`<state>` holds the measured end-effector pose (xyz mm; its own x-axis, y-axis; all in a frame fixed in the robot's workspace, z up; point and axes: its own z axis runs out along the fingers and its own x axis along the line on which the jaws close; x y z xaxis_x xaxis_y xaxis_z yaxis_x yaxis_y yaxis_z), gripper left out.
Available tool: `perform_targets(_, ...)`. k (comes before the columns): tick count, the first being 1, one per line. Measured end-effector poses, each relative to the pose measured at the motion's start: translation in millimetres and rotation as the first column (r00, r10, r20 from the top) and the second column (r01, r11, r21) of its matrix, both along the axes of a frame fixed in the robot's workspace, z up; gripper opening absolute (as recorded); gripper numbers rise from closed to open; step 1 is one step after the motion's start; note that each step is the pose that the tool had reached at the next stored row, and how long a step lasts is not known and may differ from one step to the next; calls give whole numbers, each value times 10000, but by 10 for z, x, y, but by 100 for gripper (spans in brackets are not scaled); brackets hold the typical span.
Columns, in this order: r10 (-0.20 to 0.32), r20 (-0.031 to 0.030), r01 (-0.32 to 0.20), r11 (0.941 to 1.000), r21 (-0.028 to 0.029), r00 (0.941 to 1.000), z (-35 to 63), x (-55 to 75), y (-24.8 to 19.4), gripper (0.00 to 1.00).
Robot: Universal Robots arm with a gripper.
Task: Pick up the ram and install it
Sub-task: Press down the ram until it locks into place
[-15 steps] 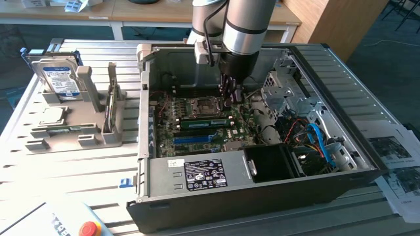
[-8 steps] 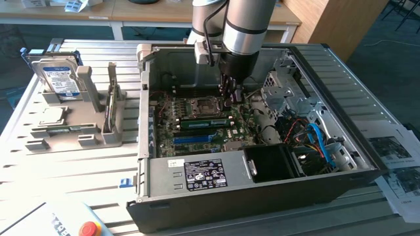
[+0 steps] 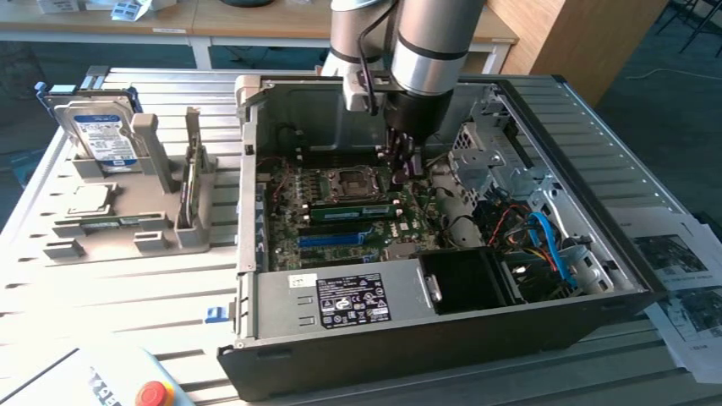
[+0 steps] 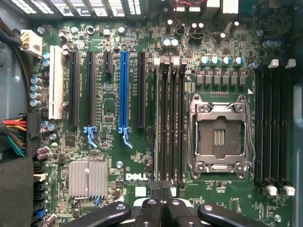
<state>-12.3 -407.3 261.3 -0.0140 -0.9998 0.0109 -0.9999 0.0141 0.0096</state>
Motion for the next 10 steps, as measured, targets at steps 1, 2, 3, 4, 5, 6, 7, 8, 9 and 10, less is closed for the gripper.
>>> perform_targets(1, 0, 0, 0, 10000, -1, 10000, 0, 9, -2, 10)
perform_targets(2, 0, 0, 0, 10000, -1, 10000, 0, 17, -3, 10)
perform_targets(3, -1, 0, 1, 10000, 0, 10000, -1, 24, -4, 10)
perform_targets(4, 0, 0, 0, 10000, -1, 10000, -1, 28, -4, 10)
perform_targets(5, -1, 0, 1, 10000, -1, 10000, -1, 27, -4, 10)
perform_targets(6, -2, 0, 2, 10000, -1, 10000, -1, 27, -4, 10)
perform_targets(7, -2, 0, 2, 10000, -1, 10000, -1, 27, -4, 10)
perform_targets(8, -1, 0, 1, 10000, -1, 10000, -1, 27, -4, 10)
perform_targets(9, -1, 1, 1, 10000, 3, 10000, -3, 27, -5, 10)
perform_targets(10, -1, 1, 1, 10000, 5, 10000, -8, 27, -5, 10)
